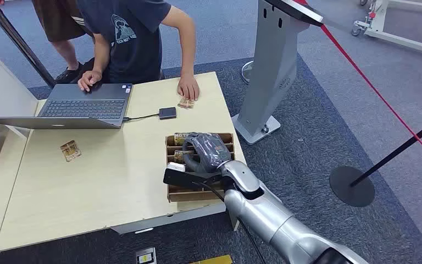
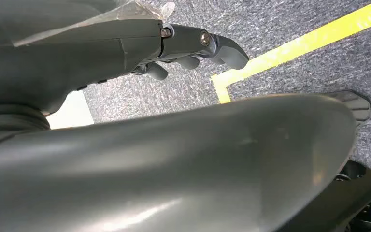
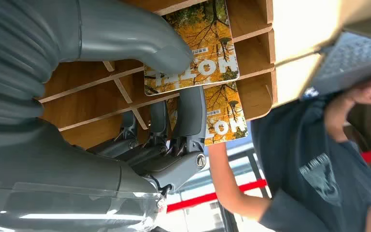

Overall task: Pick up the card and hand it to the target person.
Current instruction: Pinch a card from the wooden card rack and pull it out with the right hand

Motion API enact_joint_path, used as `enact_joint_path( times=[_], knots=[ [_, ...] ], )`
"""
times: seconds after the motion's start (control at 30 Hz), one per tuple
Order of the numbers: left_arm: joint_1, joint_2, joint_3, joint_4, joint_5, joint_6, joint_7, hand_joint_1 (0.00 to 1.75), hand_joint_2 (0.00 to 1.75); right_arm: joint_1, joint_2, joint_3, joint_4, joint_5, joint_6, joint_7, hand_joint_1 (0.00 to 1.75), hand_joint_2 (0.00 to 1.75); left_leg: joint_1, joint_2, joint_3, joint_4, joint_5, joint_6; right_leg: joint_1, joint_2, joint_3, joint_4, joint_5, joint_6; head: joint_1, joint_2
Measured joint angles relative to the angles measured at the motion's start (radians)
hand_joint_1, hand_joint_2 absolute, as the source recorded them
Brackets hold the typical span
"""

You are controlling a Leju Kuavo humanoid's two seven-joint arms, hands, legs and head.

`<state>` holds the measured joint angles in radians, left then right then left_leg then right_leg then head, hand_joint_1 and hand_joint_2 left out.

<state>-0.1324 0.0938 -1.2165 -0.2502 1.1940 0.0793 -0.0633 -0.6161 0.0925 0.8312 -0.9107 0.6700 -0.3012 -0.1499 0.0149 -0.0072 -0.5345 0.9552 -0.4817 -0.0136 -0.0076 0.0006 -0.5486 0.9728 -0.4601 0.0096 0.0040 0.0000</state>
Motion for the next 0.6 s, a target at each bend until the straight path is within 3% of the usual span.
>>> enact_joint_path(
  times=[0.3,0.6],
  knots=[
    [0.0,0.0,0.0,0.0,-0.003,0.0,0.0,0.0,0.0,0.006,-0.024,0.001,-0.07,0.04,-0.004,0.02,1.75,1.75,0.0,0.0,0.0,0.0,0.0,0.0,0.0,0.0,0.0,0.0,0.0,0.0,0.0,0.0],
    [-0.001,0.0,0.0,0.0,-0.009,0.0,0.0,0.0,0.0,0.006,-0.031,0.008,-0.042,0.069,-0.011,0.017,1.75,1.75,0.0,0.0,-0.001,0.0,0.0,0.0,0.0,0.0,0.0,0.0,0.0,0.0,0.0,0.0]
  ],
)
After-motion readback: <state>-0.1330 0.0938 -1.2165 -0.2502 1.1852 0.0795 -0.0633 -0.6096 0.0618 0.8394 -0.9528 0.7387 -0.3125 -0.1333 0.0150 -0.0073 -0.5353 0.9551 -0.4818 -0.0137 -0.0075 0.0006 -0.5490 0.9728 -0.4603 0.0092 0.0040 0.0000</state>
